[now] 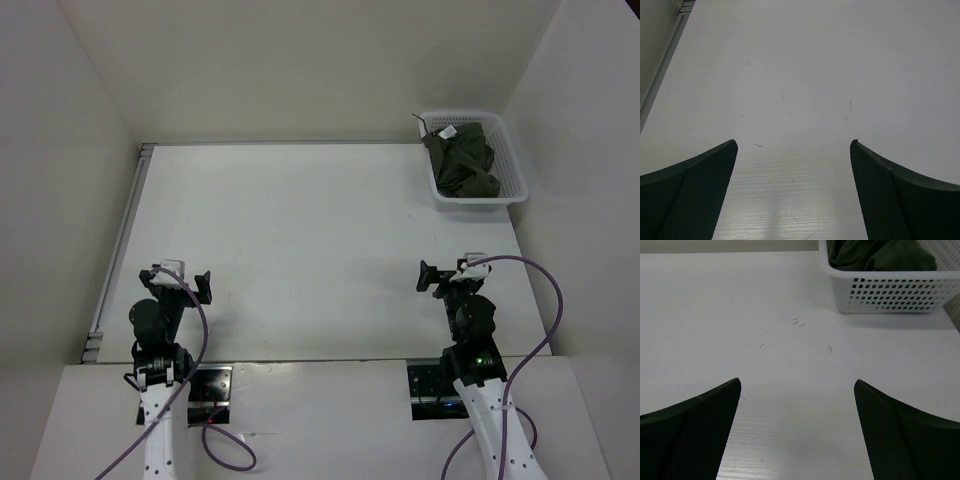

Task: Fold and stack the shorts
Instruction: Grab the shorts from the pile

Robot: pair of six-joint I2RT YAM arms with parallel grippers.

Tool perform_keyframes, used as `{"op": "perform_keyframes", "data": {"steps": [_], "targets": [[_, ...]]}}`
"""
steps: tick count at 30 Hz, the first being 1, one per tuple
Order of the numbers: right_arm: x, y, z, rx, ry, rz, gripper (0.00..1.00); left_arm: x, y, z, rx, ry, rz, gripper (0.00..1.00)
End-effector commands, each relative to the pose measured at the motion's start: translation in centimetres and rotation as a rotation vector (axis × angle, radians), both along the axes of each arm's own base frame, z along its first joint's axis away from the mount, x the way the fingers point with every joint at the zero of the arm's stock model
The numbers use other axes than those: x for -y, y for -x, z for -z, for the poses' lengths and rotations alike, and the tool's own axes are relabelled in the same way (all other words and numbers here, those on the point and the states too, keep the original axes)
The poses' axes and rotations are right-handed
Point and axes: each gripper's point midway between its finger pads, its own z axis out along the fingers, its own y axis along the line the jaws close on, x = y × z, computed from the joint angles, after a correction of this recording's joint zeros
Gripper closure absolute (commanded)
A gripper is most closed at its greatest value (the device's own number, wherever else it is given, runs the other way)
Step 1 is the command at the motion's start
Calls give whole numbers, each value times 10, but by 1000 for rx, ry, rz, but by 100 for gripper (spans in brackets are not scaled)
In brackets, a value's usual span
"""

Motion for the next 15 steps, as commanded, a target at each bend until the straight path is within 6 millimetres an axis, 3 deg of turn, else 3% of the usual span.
{"op": "perform_keyframes", "data": {"steps": [1,11,12,13,15], "targets": [[0,-3,5,28,-13,10,2,-1,-2,-1,31,-12,-2,0],[0,-3,5,28,-13,10,2,2,-2,-5,40,-13,15,0],[-2,-3,5,28,0,-7,2,11,-1,-6,37,-7,65,0],[-10,-2,-2,42,9,-53,1,40,6,-17,49,2,227,0],[-24,-2,-17,111,223,-181,1,72,24,-11,-14,49,413,0]]}}
